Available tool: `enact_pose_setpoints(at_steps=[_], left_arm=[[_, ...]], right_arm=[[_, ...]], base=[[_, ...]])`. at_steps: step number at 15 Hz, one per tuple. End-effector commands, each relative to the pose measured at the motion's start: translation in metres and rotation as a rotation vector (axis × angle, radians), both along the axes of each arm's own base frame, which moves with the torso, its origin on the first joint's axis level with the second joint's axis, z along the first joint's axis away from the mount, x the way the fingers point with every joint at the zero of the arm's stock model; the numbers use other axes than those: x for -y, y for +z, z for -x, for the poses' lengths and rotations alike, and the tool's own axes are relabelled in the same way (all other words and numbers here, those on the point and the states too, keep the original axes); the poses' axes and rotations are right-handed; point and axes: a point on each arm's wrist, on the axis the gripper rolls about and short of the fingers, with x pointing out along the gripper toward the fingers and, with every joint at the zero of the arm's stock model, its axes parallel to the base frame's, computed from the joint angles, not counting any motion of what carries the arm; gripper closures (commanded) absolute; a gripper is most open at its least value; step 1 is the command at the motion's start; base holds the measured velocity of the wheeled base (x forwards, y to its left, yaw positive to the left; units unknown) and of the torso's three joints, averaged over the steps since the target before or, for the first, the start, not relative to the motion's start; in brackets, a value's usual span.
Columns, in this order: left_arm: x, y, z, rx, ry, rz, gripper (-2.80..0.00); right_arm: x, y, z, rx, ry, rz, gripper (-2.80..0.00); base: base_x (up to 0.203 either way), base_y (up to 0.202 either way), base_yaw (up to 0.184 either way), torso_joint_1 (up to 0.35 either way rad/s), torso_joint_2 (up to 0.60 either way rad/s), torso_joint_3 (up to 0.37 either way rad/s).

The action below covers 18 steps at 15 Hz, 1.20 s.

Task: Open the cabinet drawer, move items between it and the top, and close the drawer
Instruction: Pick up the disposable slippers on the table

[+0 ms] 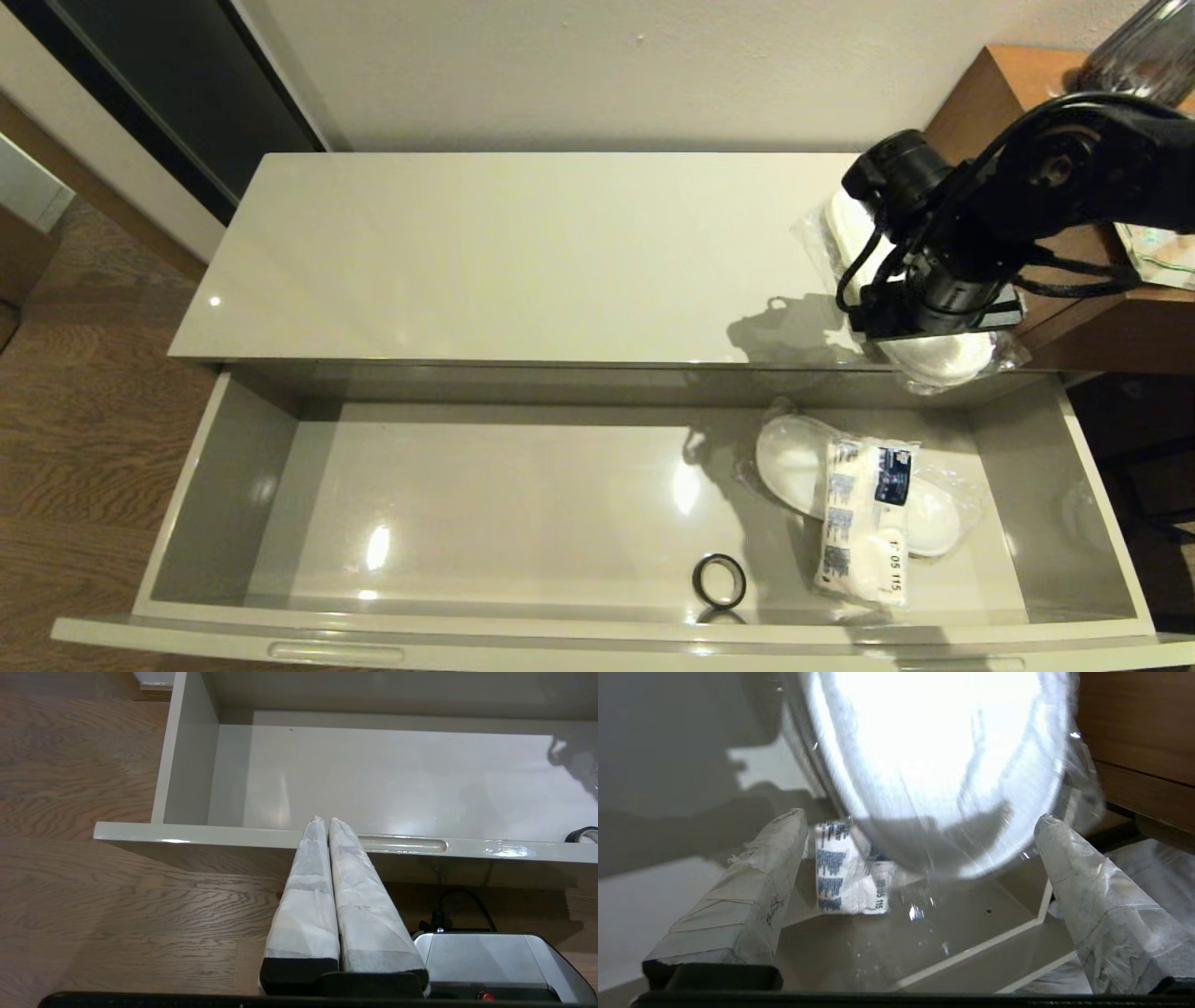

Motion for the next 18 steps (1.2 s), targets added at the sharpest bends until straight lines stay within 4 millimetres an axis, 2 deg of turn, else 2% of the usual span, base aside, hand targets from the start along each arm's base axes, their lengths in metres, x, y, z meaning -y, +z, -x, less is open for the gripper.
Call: enact_pose_setpoints(at_steps=[1,5,7,8,18], left_arm=[[0.0,0.0,0.0,-0.002,0.0,0.001,0.0],[0.0,0.0,0.0,-0.001,0.0,0.001,0.0],[0.0,0.0,0.0,0.0,0.0,0.001,0.0],[0.0,0.0,0.0,-0.001,0.0,0.001,0.0],[0.0,0.0,0.0,0.0,0.0,0.001,0.0]], right_arm=[[0.004,-0.022,-0.017,-0.048,-0.027,0.022,-2.8],[0.01,-0.023,-0.03,-0.005,-0.017,0.043,-2.8],[0.01,-0.019,-0.03,0.006,-0.003,0.05,-2.8],[0.01,-0.018,-0.029,0.007,0.0,0.053,0.0],[0.011,-0.015,-0.025,-0.001,-0.004,0.055,0.0]], base=[[0.0,0.0,0.0,0.0,0.0,0.0],[0.0,0.0,0.0,0.0,0.0,0.0],[0.0,0.0,0.0,0.0,0.0,0.0],[0.0,0.0,0.0,0.0,0.0,0.0],[0.0,0.0,0.0,0.0,0.0,0.0]])
